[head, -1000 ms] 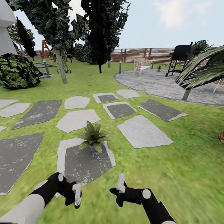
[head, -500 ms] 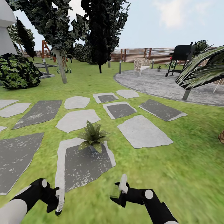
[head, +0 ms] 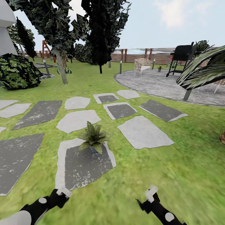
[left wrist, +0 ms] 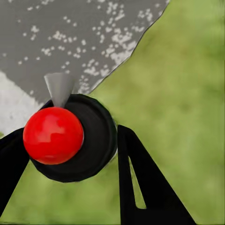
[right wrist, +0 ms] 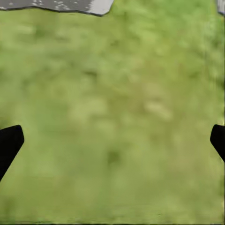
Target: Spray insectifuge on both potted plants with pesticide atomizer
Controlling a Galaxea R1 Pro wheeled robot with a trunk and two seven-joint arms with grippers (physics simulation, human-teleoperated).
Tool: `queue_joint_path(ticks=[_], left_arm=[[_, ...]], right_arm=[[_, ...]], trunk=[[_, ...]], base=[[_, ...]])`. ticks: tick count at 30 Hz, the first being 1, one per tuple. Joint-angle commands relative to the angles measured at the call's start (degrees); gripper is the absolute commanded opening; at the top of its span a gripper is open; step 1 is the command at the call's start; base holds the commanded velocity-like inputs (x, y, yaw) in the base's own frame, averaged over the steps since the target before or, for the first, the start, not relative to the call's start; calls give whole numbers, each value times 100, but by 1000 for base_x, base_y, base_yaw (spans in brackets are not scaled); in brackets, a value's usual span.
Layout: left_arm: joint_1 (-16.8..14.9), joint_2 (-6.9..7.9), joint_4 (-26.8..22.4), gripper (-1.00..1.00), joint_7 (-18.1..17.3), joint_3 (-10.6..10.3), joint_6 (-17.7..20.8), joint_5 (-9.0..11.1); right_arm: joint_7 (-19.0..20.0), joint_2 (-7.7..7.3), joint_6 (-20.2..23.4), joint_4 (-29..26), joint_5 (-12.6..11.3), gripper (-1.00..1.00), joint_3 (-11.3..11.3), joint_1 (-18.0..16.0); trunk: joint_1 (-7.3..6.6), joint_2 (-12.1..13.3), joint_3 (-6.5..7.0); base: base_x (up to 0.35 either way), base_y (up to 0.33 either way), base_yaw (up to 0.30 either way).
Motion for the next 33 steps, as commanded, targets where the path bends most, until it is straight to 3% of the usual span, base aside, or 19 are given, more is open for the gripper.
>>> queue_joint_path(ticks=[1, 2, 5, 9, 12, 16, 26, 33], left_arm=[[-4, -44, 105, -100, 250, -18, -99, 152], [19, -111, 216, -100, 573, -16, -164, 371], [238, -287, 281, -100, 1074, -17, -225, 805], [459, -406, 300, -100, 1309, -17, -349, 1063], [553, -463, 342, -100, 1419, -13, -513, 1264], [798, -486, 320, -100, 1494, -17, -565, 1632], [831, -493, 312, -100, 1485, -15, -569, 1699], [840, -474, 312, -100, 1490, -12, -570, 2185]], right_arm=[[-144, -50, -202, 191, -8, 100, -162, -4], [-413, -122, -479, 431, -40, 100, -289, 6], [-1207, -183, -912, 893, -123, 100, -451, 107], [-2322, -187, -1361, 1254, -194, 100, -495, 236], [-2782, -176, -1484, 1398, -204, 100, -497, 309], [-2907, -149, -1516, 1621, -215, 100, -500, 425], [-2907, -141, -1517, 1623, -224, 100, -511, 436], [-2905, -131, -1517, 1628, -223, 100, -502, 436]], trunk=[[-1, -2, -4], [-1, -2, -4], [-1, -2, -4], [-1, -2, -4], [-1, -2, -4], [-1, -2, -4], [-1, -2, -4], [-1, -2, -4]], base=[[0, 0, 0], [0, 0, 0], [0, 0, 0], [0, 0, 0], [0, 0, 0], [0, 0, 0], [4, 3, 0], [103, 219, 0]])
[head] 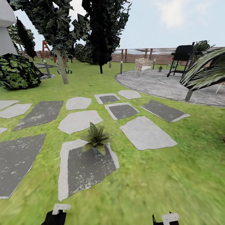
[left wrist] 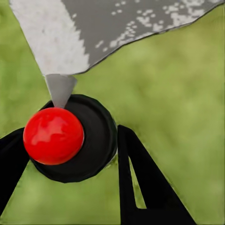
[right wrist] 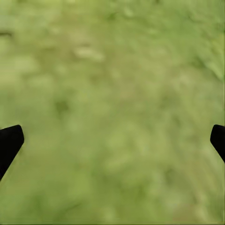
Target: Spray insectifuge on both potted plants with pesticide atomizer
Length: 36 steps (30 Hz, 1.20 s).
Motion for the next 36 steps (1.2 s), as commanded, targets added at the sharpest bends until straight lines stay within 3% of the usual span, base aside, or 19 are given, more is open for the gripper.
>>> queue_joint_path(ticks=[1, 36], left_arm=[[-2, 3, 5, -100, -8, -20, -16, 19], [11, 33, 8, -100, -13, -29, -25, 22]], right_arm=[[-44, 4, -14, 6, 61, 100, -25, -4], [-61, -7, -14, 5, 78, 100, -26, -4]], trunk=[[-1, -2, -5], [-1, -2, -5]], base=[[13, 326, 0], [31, 338, 0]])
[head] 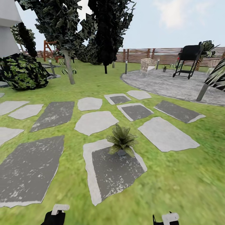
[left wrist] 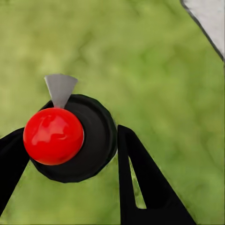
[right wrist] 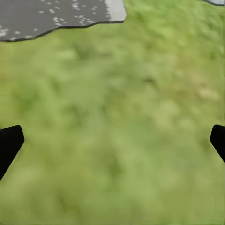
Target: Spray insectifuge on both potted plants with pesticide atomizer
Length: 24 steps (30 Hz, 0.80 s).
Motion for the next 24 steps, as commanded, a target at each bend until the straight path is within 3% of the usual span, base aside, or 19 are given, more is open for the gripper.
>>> queue_joint_path(ticks=[1, 24], left_arm=[[-4, 1, 4, -100, -10, -20, -16, 4], [0, 4, 4, -100, -8, -20, -16, 4]], right_arm=[[-44, -1, -14, 8, 62, 100, -24, -4], [-44, -1, -14, 17, 62, 100, -19, -4]], trunk=[[0, -2, -5], [0, -2, -5]], base=[[136, 337, 0], [141, 336, 0]])
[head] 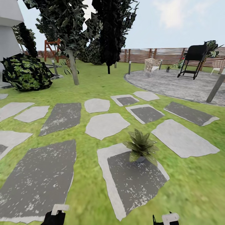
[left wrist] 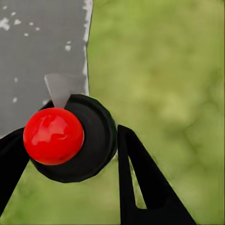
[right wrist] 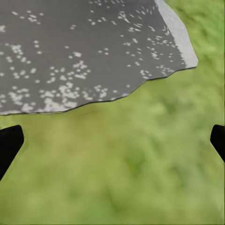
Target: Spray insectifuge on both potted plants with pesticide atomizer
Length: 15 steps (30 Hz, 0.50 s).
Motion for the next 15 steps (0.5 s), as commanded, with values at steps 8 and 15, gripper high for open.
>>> queue_joint_path(ticks=[8, 15], left_arm=[[0, 4, 4, -100, -13, -20, -16, -5], [0, 4, 4, -100, -14, -20, -16, -5]], right_arm=[[-44, -1, -14, 8, 61, 100, -21, -4], [-44, 0, -14, 8, 61, 100, -21, -4]], trunk=[[0, -2, -21], [0, -2, -65]], base=[[191, 299, 59], [238, 248, 184]])
